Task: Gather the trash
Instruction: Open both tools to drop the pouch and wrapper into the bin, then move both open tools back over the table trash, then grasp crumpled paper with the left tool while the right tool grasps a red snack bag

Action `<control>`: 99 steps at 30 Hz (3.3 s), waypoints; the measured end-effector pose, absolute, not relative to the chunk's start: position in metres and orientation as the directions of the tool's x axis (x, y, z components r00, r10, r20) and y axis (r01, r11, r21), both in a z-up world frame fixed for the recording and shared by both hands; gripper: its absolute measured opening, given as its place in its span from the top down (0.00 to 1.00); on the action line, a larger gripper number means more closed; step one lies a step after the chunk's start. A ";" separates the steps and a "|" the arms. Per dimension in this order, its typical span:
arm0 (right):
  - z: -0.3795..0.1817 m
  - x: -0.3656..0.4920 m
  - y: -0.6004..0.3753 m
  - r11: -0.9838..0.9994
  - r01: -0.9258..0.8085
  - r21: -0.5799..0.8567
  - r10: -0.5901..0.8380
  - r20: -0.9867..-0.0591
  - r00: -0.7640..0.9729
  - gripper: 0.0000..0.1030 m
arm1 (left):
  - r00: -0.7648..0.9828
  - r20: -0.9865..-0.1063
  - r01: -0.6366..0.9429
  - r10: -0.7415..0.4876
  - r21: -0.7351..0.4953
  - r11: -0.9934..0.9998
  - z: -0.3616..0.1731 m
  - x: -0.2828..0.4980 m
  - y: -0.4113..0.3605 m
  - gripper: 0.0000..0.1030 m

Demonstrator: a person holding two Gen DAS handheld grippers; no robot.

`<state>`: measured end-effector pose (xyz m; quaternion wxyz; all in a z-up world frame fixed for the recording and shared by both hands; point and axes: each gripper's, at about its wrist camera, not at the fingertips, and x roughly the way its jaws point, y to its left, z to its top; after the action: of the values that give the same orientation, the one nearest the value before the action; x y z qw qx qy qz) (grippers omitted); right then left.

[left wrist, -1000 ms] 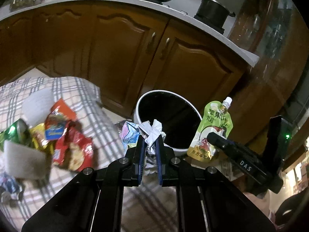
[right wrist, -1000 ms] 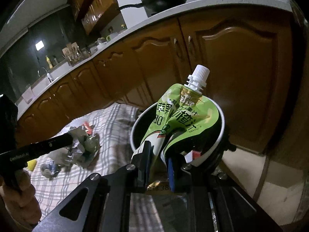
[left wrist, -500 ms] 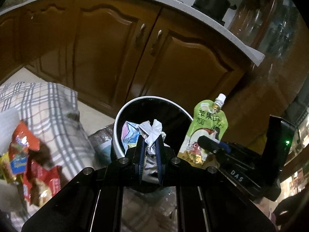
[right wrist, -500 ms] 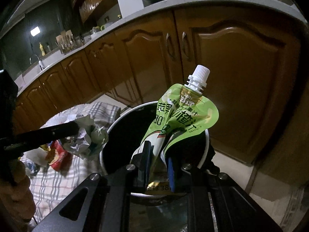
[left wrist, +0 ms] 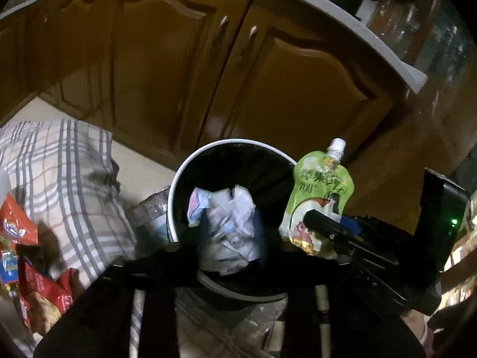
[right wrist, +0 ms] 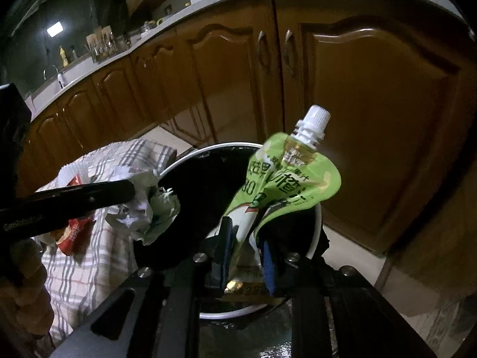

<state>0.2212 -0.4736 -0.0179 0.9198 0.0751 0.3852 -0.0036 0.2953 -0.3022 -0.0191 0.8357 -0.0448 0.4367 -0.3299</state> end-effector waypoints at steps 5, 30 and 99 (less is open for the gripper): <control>-0.020 0.217 -0.474 0.985 0.075 0.154 0.058 -0.710 0.701 0.59 | 0.408 -0.698 0.488 -0.589 -0.378 0.787 -0.021 0.292 -0.290 0.51; -0.018 0.138 -0.366 0.910 -0.067 0.410 0.313 -0.572 0.758 0.27 | 0.560 -0.657 0.323 -0.505 -0.388 0.863 -0.028 0.176 -0.094 0.51; -0.040 0.202 -0.289 0.871 -0.132 0.473 0.433 -0.613 0.661 0.98 | 0.667 -0.682 0.106 -0.300 -0.311 0.944 -0.047 0.180 0.043 0.86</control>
<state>0.2021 -0.2891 -0.0397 0.8896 0.1983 0.3796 0.1586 0.1796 0.0431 -0.0474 0.9047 -0.1235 0.3921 -0.1120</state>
